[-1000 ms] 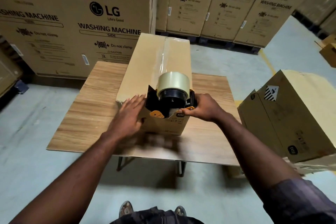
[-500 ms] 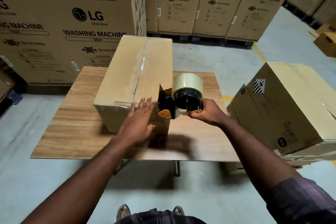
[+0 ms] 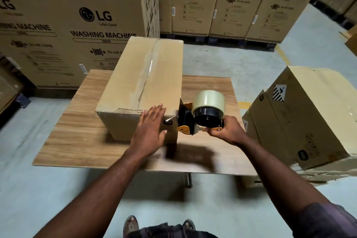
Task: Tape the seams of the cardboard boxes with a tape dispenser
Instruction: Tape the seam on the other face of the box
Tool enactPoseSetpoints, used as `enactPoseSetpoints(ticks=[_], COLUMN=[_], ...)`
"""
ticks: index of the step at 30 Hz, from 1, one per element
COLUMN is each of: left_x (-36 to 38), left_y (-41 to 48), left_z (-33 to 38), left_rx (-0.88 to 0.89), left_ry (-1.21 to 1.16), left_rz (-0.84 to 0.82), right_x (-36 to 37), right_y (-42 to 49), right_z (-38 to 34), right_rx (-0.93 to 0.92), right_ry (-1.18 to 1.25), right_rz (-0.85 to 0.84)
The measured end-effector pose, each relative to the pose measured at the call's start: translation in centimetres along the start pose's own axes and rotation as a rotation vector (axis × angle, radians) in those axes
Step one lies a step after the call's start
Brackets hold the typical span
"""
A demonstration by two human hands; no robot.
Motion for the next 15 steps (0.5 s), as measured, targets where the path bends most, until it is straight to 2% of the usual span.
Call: enactPoseSetpoints(ticks=[2,6,12,15], left_x=[-0.1,0.2,1.1,1.4], left_y=[0.2,0.7,0.3,0.3], left_z=[1.1,4.2,3.4,3.5], left_rx=[-0.030,0.087,0.127,0.123], left_ry=[0.051,0.044,0.051,0.033], left_rz=[0.027,-0.016,-0.042,-0.031], right_x=[0.6,0.9,0.2,-0.4], right_y=[0.1,0.2,0.2,-0.1], right_z=[0.0,0.6,1.7,3.4], right_rx=[0.002,0.010,0.016,0.031], right_ry=[0.026,0.043,0.030,-0.052], right_rz=[0.003,0.012,0.039,0.023])
Point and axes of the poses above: each hand's wrist, its own y-axis towards the middle knuckle, its own x-axis out of the palm, z = x × y, the point moved 4 cm from there along y, towards the middle knuckle, and after that the axes turned 10 degrees about z, right-handed, at the moved point
